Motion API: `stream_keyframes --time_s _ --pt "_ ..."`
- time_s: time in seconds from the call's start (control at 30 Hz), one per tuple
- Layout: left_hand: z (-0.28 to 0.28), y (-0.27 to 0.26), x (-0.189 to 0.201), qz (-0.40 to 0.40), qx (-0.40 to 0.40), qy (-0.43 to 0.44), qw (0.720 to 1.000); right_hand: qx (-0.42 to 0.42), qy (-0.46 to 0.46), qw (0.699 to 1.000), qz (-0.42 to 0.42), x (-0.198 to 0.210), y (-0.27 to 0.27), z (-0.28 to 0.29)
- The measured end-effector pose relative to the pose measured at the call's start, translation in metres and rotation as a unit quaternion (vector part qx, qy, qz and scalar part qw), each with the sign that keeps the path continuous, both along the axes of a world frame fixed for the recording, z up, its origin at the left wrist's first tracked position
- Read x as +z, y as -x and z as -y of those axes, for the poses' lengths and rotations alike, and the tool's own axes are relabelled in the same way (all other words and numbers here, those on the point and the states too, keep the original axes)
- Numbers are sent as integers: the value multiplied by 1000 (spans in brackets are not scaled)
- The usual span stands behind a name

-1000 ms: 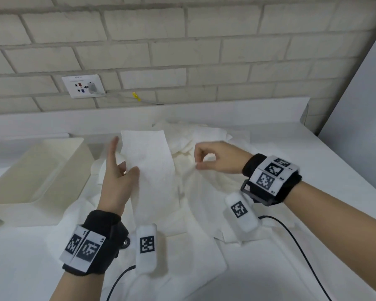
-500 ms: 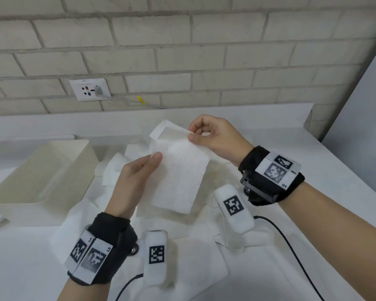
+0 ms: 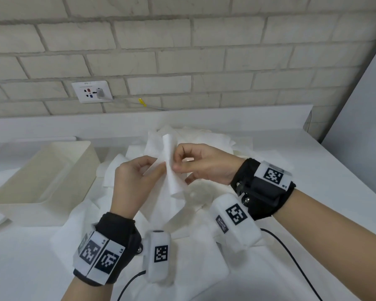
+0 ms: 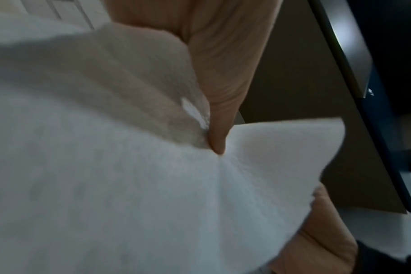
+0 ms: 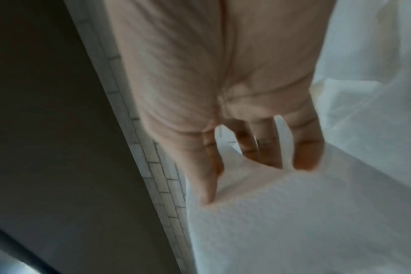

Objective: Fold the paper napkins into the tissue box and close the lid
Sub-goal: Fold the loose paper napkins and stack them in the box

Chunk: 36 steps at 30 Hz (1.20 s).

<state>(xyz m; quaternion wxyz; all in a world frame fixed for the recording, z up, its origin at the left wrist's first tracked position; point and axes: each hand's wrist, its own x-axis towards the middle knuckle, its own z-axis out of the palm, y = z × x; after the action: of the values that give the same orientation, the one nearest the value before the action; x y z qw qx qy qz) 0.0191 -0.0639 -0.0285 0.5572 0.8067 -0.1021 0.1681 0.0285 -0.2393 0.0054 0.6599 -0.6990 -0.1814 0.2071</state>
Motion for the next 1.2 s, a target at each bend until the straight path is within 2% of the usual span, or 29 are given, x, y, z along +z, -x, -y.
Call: stream_keyframes --time_s 0.1,0.27,0.47,0.57,0.67,0.8,0.97,1.03,1.2 --pt "1 2 1 13 -2 -2 1000 -74 16 997 15 -6 -2 -7" --pt "-2 5 2 26 -28 -13 999 -119 -8 993 20 -9 -4 -8" --pt "-20 -2 -5 -24 33 43 998 -185 -59 980 52 10 -8 19" --pt "-30 -1 -3 -42 8 31 999 -232 -4 962 142 25 -13 35" --pt "-31 0 -4 -42 -32 -9 999 -211 55 953 212 35 -11 35" --pt "-29 2 -1 -43 -60 0 997 -149 89 974 143 29 -2 23" --pt "-38 2 5 -85 -49 21 995 -30 13 996 79 7 1 28" --pt "-40 2 7 -87 -49 22 995 4 15 998 61 -1 4 29" --pt "-42 3 8 -59 -81 2 995 -103 29 989 105 -3 8 21"
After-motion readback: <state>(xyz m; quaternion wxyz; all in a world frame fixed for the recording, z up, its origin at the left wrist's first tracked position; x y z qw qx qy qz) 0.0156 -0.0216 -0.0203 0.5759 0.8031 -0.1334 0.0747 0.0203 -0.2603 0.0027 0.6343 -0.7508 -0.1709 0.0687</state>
